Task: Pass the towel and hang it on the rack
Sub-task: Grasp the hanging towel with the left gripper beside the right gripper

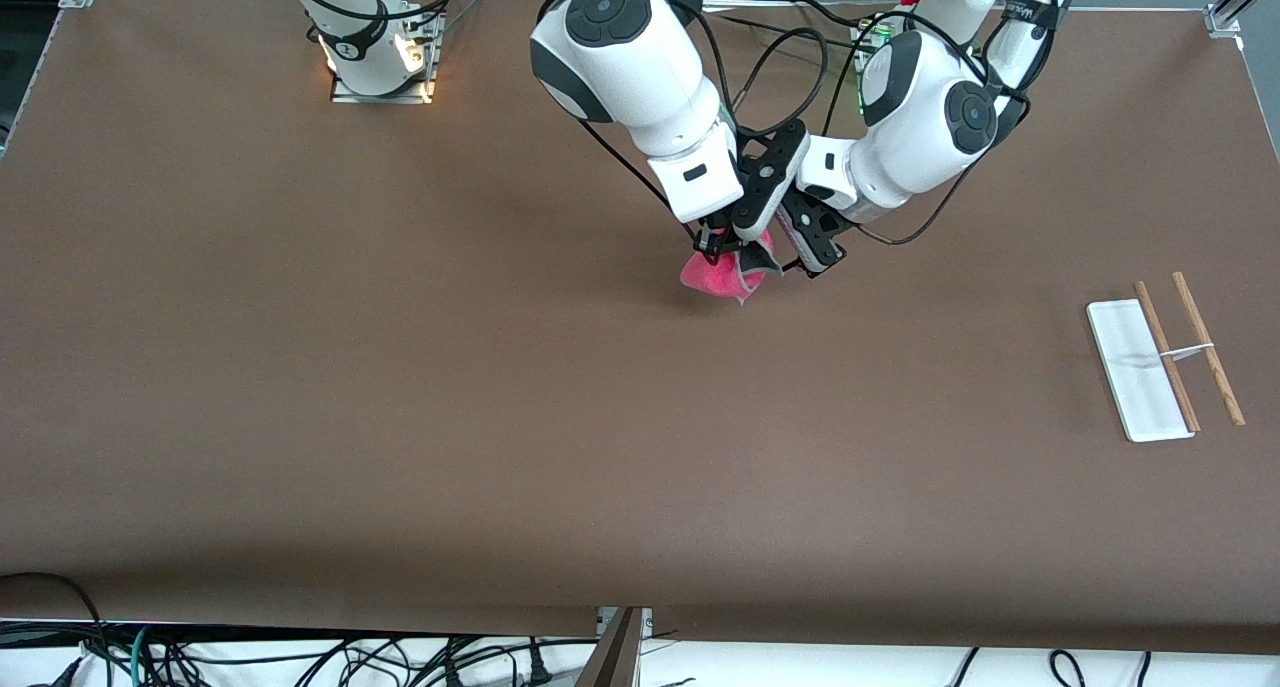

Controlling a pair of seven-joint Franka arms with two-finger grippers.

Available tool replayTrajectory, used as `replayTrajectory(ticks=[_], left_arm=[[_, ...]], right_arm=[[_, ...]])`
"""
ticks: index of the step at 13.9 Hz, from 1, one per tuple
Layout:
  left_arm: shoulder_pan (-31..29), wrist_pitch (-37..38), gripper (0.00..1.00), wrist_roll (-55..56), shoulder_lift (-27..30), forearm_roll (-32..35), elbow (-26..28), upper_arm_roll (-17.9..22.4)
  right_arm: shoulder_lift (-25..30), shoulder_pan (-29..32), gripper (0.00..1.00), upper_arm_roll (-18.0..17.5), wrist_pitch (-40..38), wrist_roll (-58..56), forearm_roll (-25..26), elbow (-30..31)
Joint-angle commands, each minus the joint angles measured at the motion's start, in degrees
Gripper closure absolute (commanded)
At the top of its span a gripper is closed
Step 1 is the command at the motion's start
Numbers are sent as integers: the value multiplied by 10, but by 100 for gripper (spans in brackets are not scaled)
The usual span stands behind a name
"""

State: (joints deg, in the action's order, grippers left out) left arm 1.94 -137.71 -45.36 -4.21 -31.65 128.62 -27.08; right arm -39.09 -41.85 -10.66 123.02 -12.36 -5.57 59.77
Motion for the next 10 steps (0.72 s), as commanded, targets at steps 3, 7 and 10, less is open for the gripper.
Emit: replayTrajectory(ticks=[3, 7, 10], left_arm=[[1, -5, 11, 11, -4, -17, -15, -5], [3, -5, 13, 11, -4, -17, -15, -5], [5, -5, 24, 10, -4, -16, -20, -5]], right_arm=[[-2, -2, 100, 0, 1, -8, 7, -7], [-3, -2, 100, 0, 2, -8, 7, -7], [-2, -1, 100, 0, 1, -12, 7, -7]])
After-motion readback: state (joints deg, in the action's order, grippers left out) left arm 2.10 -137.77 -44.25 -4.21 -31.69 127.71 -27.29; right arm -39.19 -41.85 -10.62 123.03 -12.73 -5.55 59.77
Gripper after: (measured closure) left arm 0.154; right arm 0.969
